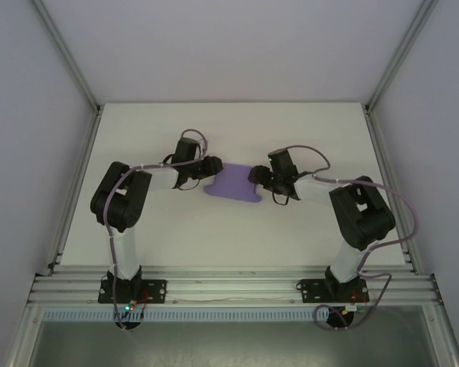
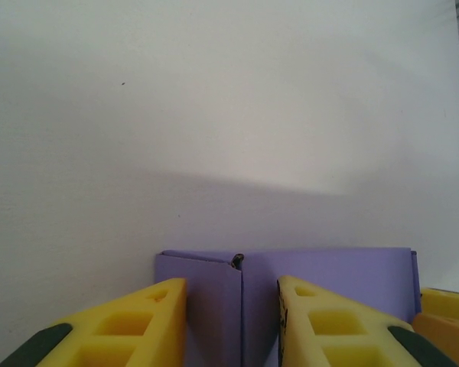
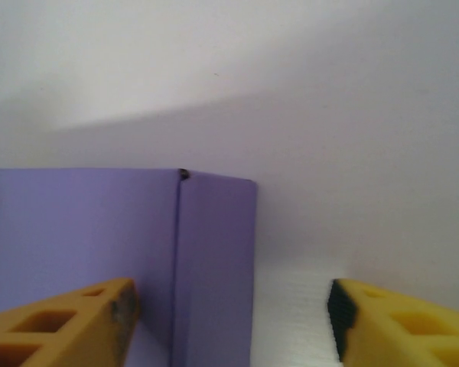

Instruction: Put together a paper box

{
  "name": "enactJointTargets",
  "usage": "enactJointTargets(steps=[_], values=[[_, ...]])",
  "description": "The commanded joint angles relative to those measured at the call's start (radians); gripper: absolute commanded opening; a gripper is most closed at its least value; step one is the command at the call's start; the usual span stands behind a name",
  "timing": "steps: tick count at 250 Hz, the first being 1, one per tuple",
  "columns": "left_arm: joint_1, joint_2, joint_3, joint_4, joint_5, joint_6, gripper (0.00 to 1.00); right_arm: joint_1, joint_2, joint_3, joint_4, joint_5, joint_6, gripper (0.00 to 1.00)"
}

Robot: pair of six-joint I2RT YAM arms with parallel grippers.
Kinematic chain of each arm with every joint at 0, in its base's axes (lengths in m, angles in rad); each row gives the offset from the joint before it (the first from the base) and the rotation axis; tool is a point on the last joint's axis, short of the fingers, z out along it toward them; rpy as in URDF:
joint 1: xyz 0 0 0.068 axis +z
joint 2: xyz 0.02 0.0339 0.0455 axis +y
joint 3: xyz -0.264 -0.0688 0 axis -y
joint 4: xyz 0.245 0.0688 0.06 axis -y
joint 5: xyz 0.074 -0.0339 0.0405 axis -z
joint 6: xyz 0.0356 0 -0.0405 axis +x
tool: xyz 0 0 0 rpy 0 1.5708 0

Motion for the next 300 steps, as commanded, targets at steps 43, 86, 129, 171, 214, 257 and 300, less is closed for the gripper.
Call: enactJointTargets(steps=[43, 86, 129, 171, 214, 257, 300], values=[[-0.024, -0.078, 0.008, -0.135, 0.044, 0.042, 0.41, -0.003, 0.040, -0.039, -0.008, 0.012, 0.025, 0.44], [-0.024, -0.118, 0.007, -0.127, 0.105, 0.040, 0.49, -0.002, 0.044, -0.059, 0.022, 0.002, 0.048, 0.37], [-0.023, -0.113, -0.024, -0.163, 0.098, 0.046, 0.50, -0.003, 0.041, -0.053, 0.019, -0.004, 0.041, 0.37], [-0.022, -0.080, -0.030, -0.219, 0.087, 0.079, 0.50, -0.006, 0.031, -0.049, 0.024, -0.017, 0.037, 0.37], [-0.022, -0.078, -0.050, -0.232, 0.059, 0.082, 0.50, -0.006, 0.021, -0.047, 0.026, -0.023, 0.044, 0.37], [-0.019, -0.091, -0.100, -0.140, 0.096, 0.057, 0.40, -0.005, -0.002, -0.048, 0.015, -0.022, 0.039, 0.44], [0.036, -0.054, -0.161, 0.028, 0.202, -0.045, 0.25, -0.042, -0.087, -0.065, 0.057, -0.105, 0.084, 0.61]])
